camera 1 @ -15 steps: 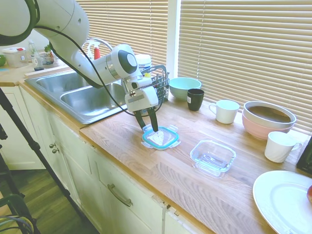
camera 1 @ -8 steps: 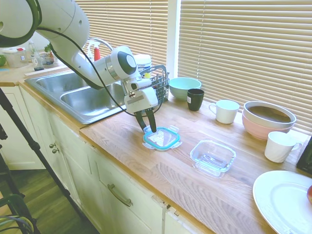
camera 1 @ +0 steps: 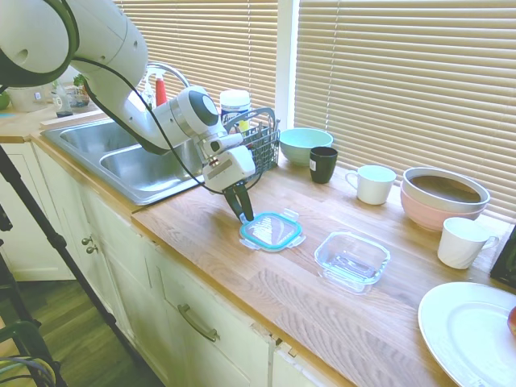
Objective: Cover the lid of the food container
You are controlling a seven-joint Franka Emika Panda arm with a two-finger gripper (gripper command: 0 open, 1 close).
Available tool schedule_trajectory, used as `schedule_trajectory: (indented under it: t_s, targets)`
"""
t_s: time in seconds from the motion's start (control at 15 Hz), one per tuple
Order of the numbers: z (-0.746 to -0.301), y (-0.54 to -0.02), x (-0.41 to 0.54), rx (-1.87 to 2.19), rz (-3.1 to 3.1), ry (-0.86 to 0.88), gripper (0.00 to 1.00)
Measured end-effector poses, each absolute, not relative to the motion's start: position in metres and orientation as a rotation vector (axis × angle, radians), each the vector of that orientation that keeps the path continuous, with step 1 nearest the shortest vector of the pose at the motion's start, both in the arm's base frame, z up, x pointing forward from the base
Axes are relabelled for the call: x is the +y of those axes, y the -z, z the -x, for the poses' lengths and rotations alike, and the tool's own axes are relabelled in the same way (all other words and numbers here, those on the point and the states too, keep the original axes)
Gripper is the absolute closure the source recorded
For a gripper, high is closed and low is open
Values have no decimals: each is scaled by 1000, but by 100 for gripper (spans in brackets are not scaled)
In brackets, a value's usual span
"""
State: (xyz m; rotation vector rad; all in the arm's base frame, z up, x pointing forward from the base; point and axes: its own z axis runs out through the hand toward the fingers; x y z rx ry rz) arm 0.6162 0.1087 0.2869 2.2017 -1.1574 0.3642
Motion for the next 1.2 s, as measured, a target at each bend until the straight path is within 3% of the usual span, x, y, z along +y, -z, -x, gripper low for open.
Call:
schedule_trajectory:
  t_s: [0.53,0.87,1.2]
  targets:
    - [-612,-282,119,-1113,-2124,-412,100]
    - [-595,-374,147,-1156,-2198,-495,100]
    - [-563,-444,131,-1193,-2444,-395,100]
